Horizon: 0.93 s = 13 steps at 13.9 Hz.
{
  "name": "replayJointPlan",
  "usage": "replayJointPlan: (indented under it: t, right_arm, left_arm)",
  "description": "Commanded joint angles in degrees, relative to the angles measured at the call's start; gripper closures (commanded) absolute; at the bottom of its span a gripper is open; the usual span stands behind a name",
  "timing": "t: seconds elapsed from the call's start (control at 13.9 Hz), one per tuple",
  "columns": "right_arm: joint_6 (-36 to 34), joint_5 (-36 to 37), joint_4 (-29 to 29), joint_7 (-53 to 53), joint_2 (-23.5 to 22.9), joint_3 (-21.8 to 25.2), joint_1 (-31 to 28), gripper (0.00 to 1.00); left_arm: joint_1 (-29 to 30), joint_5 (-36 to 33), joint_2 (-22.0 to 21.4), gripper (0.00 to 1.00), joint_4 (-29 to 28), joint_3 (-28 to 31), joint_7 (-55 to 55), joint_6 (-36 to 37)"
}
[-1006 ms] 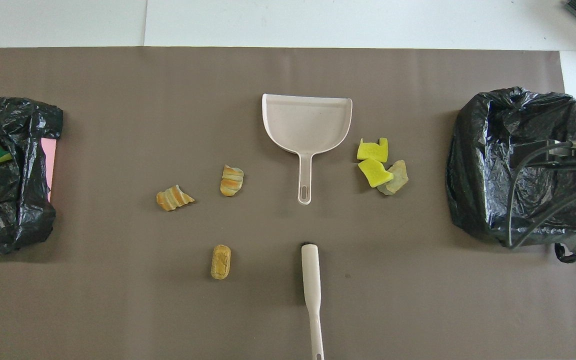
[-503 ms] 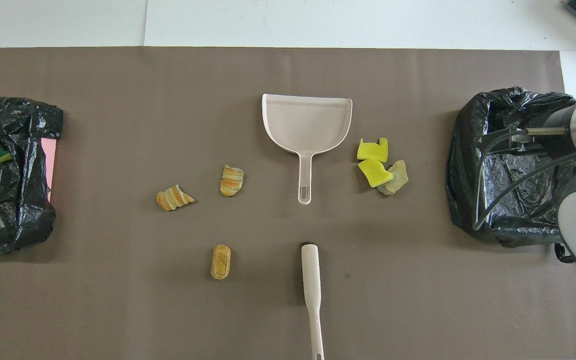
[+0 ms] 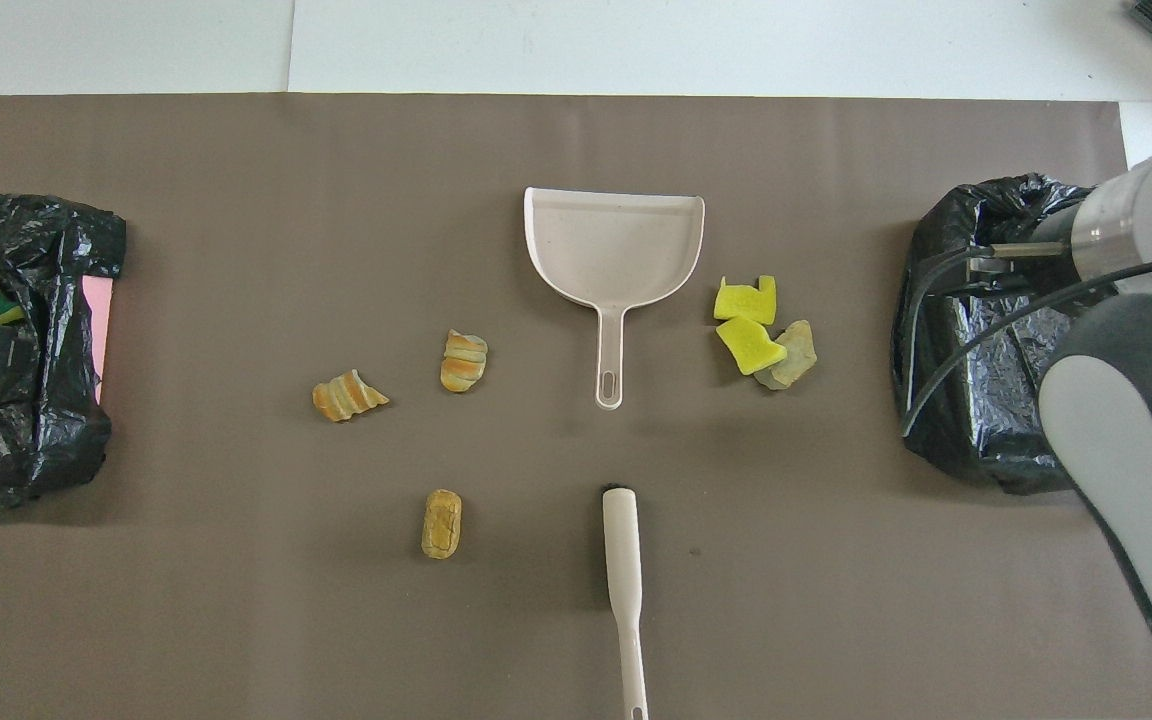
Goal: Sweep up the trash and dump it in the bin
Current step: 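Grasp the dustpan handle with the right gripper while the left gripper reaches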
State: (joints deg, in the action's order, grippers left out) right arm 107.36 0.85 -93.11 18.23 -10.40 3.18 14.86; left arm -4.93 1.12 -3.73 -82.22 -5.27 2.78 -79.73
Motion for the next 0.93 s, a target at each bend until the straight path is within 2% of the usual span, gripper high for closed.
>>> replayJointPlan:
  t: [0.0,0.14,0.43,0.65,0.86]
  right_arm:
    - [1.0,-2.6,4.5,4.4,-5.9,0.1,1.7,0.0]
    - [1.1,-6.4,6.6,4.8,-9.2,0.0,2.1,0.0]
    - [4.3,-6.7,10.4,9.4,-15.2,0.0,6.7,0.0]
    - [5.3,-6.7,13.0,12.2,-19.5,0.0,10.2,0.0]
    - [7.3,-7.0,12.1,12.1,-20.5,-0.1,12.3,0.0]
  left_arm:
    - [-0.2,-0.1,-3.6,0.0,-5.8,-2.1,-2.1,-0.6]
    - [-1.2,0.2,-5.5,0.0,-10.2,-4.6,-6.7,-2.3]
    - [-8.9,0.4,-11.4,0.0,-23.3,-5.5,-12.5,-9.5]
    - [-17.5,0.5,-12.4,0.0,-30.3,-5.5,-19.4,-14.0]
    - [-23.6,2.3,-13.6,0.0,-37.0,-5.5,-27.0,-21.4]
